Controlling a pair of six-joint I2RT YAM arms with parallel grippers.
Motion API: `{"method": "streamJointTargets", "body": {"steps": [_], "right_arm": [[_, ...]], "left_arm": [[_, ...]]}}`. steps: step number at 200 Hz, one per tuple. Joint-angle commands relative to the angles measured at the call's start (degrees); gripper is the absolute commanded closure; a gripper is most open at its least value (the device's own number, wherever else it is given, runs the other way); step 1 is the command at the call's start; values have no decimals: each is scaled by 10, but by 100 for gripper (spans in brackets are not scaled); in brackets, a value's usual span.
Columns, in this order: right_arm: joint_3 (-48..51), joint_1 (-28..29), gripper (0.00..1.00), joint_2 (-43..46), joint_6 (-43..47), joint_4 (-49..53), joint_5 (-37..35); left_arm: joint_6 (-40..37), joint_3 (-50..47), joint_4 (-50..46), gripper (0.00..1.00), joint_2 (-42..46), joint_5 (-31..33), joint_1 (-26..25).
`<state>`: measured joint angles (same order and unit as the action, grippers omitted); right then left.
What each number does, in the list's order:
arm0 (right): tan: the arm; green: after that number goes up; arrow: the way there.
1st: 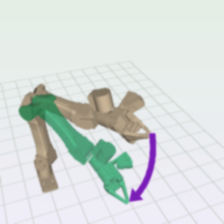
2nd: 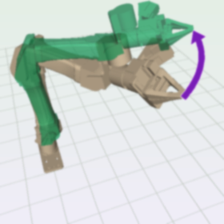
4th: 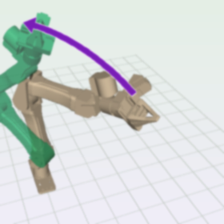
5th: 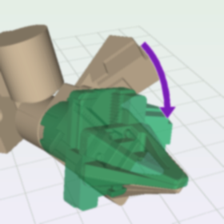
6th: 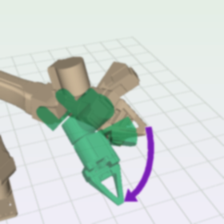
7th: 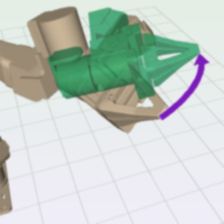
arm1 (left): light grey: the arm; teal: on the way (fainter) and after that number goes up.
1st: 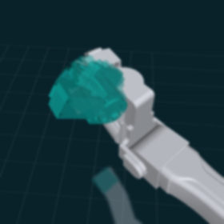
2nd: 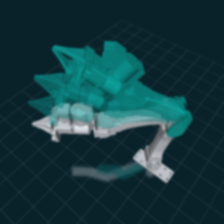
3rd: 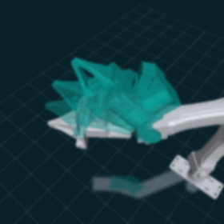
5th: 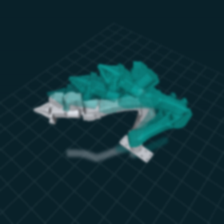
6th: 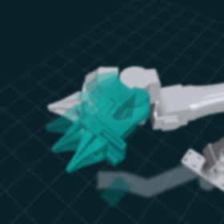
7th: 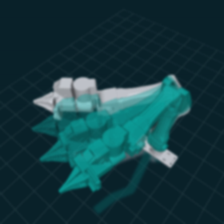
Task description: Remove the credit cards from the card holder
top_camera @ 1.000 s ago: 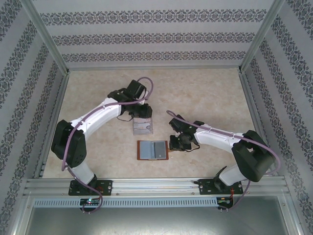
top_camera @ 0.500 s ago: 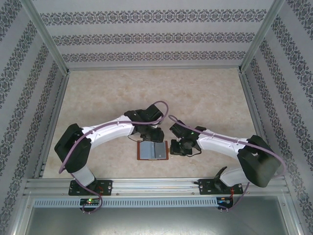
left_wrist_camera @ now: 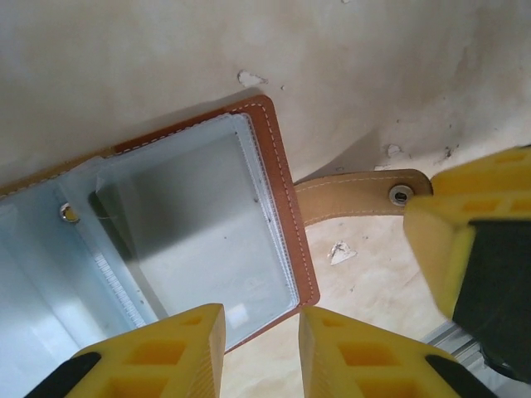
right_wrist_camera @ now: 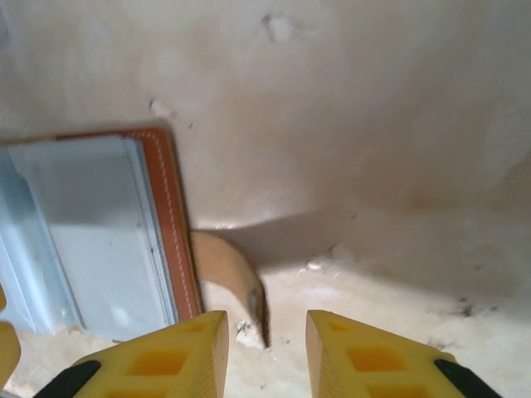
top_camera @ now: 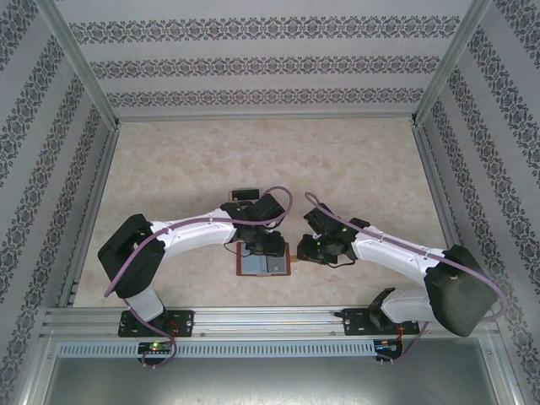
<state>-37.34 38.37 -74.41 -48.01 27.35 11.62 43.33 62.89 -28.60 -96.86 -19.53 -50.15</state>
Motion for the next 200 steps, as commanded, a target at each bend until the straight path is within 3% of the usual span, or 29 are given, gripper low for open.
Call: {"method": "streamJointTargets", "body": {"steps": [1, 42, 121, 200], "right_arm": [[-13, -22, 67, -19, 32, -5, 17], [-19, -34, 69, -69, 53, -35, 63], [20, -11, 91, -33, 20, -49, 64], [23, 24, 92, -27, -5, -50, 48]], "left_arm": [[24, -13, 32, 69, -1, -7, -4], [32, -19, 35, 69, -1, -6, -3], [42, -22, 56, 69, -9, -41, -9], [54, -30, 94, 64, -42, -74, -22]]}}
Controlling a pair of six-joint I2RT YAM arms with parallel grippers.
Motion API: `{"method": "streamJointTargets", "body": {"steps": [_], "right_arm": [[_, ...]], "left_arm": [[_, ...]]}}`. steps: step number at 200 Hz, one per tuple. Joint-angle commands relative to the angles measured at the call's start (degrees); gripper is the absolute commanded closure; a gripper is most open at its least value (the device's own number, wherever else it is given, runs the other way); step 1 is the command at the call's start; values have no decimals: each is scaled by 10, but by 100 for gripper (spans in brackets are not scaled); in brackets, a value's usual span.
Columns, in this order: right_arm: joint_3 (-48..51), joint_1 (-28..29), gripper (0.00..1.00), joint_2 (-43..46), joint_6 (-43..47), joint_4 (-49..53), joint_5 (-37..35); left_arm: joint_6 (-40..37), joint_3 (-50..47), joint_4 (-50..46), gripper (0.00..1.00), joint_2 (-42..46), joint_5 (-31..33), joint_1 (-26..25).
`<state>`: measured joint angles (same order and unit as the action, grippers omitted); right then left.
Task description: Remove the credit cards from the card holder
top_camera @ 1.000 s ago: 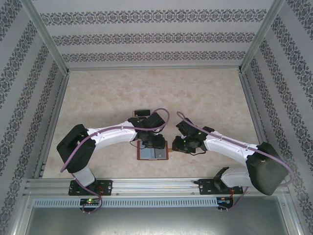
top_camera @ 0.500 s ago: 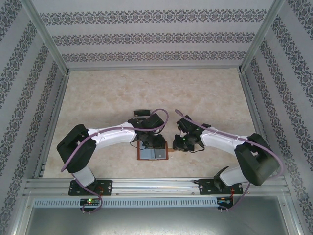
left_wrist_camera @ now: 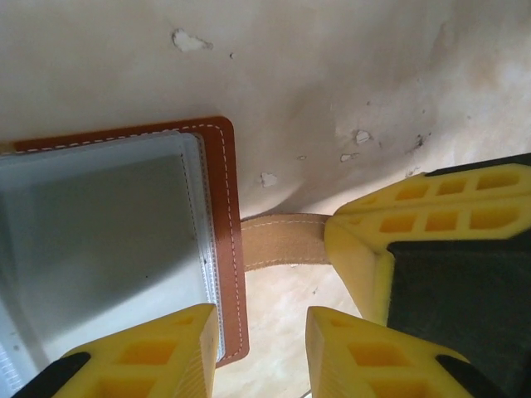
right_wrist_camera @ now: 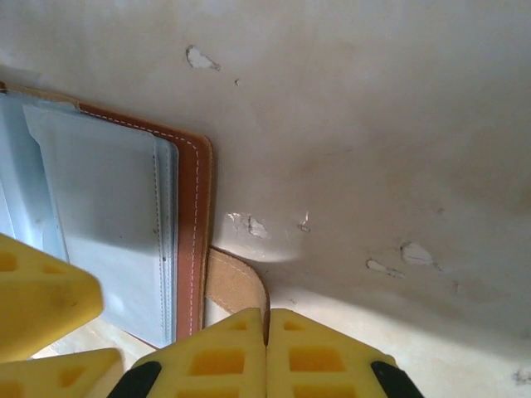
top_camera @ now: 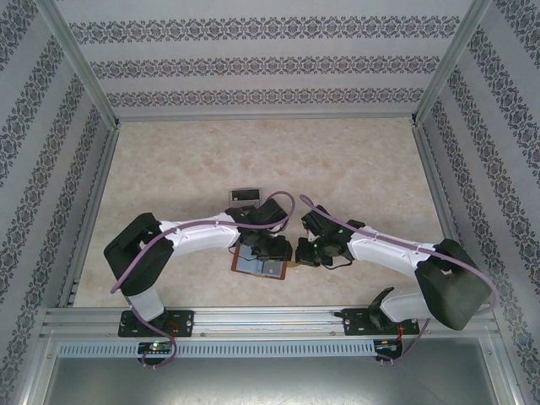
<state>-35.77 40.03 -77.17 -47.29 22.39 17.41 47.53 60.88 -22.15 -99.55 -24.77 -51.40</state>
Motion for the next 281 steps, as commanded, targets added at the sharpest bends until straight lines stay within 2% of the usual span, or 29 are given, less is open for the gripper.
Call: {"method": "streamJointTargets", "body": {"steps": [1, 58, 155, 225, 281], "right_arm": [[7, 7, 92, 1, -12, -1, -10], [6, 8, 90, 2, -7, 7, -17], [7, 7, 88, -2, -5, 8, -18], [4, 6, 86, -3, -3, 11, -19], [4, 7, 85, -3, -3, 9, -19]], "left_arm": [[12, -10, 31, 64, -15, -22, -10], [15, -16, 37, 64, -33, -20, -11], [-33, 21, -146, 64, -26, 115, -14], [-61, 100, -292, 57, -57, 235, -32], [-63, 101, -322, 57, -27, 269, -32]]}}
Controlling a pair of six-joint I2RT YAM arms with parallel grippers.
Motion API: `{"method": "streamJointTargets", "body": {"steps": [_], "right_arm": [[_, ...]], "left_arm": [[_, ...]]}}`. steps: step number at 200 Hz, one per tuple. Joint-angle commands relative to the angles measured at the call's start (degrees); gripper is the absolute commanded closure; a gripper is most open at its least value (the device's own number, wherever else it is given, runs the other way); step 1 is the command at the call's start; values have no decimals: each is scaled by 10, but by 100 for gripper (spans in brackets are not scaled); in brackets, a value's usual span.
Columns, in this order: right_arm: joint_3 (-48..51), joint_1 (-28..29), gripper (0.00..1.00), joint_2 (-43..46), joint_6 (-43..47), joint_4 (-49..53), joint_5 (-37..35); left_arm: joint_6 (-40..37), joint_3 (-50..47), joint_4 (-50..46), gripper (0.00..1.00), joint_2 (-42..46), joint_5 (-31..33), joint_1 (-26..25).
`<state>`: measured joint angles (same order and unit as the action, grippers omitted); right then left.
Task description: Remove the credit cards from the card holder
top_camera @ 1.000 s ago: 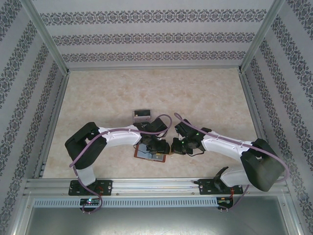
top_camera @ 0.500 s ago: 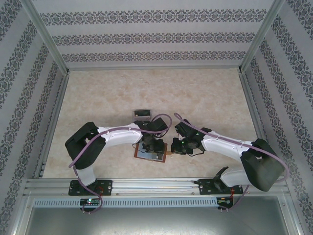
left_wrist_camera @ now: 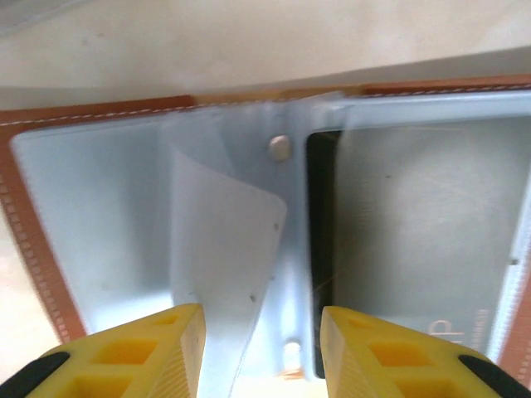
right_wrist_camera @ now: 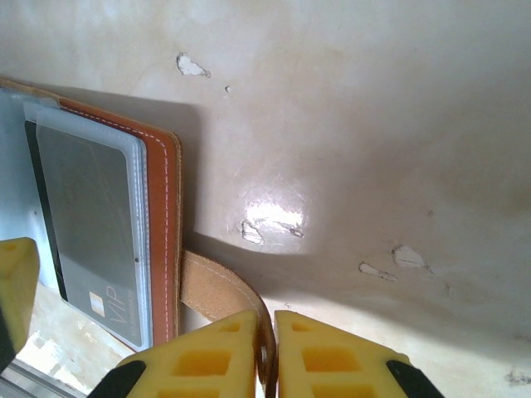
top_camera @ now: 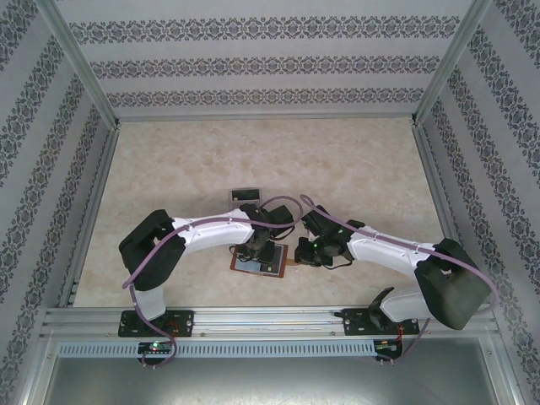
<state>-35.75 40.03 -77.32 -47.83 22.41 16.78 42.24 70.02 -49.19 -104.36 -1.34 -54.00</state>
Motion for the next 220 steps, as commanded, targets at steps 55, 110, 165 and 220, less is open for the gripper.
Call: {"method": "streamJointTargets", "body": {"steps": [55, 110, 165, 220], "right_arm": [[1, 8, 85, 2, 2, 12, -14], [-6, 9, 85, 2, 3, 21, -17], [-7, 9, 84, 2, 4, 29, -22], [-8, 9, 84, -3, 4, 31, -22]], "left_arm": [[-21, 3, -52, 66, 51, 60, -4], [-27, -1, -33, 92, 71, 40, -4], [-31, -18, -33, 94, 83, 58, 1], [-46, -47, -27, 94, 49, 62, 11]]}}
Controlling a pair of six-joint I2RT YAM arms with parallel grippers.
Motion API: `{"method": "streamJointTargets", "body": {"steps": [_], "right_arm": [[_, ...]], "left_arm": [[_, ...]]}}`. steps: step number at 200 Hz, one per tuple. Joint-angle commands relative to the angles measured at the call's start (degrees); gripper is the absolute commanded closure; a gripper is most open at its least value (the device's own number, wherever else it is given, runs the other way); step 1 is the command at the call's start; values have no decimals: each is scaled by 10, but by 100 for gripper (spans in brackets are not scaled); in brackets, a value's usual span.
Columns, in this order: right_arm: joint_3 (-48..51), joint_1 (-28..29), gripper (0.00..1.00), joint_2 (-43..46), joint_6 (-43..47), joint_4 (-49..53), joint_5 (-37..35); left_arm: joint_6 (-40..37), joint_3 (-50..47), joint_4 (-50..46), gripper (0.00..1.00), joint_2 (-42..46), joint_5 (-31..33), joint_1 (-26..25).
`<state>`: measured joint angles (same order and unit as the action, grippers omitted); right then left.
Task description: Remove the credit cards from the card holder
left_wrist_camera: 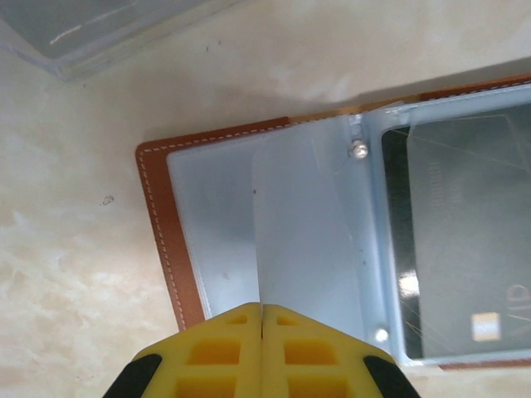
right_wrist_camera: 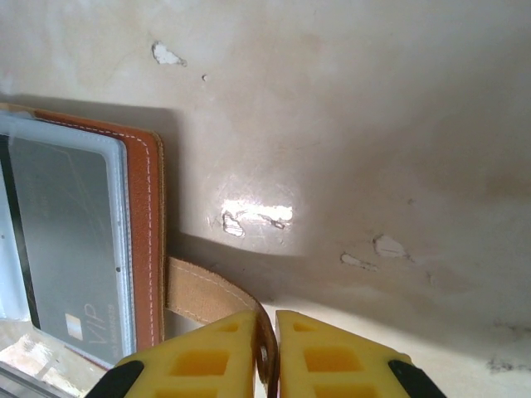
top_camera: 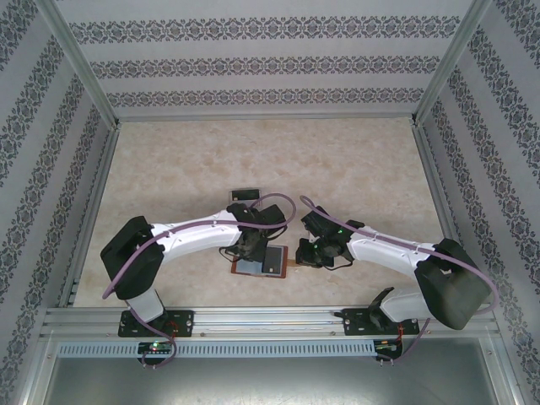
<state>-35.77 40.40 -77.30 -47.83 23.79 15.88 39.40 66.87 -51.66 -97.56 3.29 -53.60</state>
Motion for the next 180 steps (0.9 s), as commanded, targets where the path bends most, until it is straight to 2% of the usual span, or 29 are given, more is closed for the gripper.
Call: {"method": "streamJointTargets", "body": {"steps": [1, 44, 86, 125, 180], "right_arm": [[-8, 5, 84, -3, 4, 18, -13], [-6, 5, 84, -5, 2, 15, -12], [-7, 6, 83, 0, 1, 20, -12], [-7, 7, 80, 8, -3, 22, -12], [-19, 7, 70, 26, -3, 49, -32]], "left_arm": [[-17, -16, -2, 94, -20, 15, 7], [-20, -31, 19, 94, -64, 13, 12], [-19, -27, 3, 83, -77, 32, 12], [-16, -17, -32, 76, -42, 57, 12], [-8, -3, -49, 74, 3, 49, 17]]}}
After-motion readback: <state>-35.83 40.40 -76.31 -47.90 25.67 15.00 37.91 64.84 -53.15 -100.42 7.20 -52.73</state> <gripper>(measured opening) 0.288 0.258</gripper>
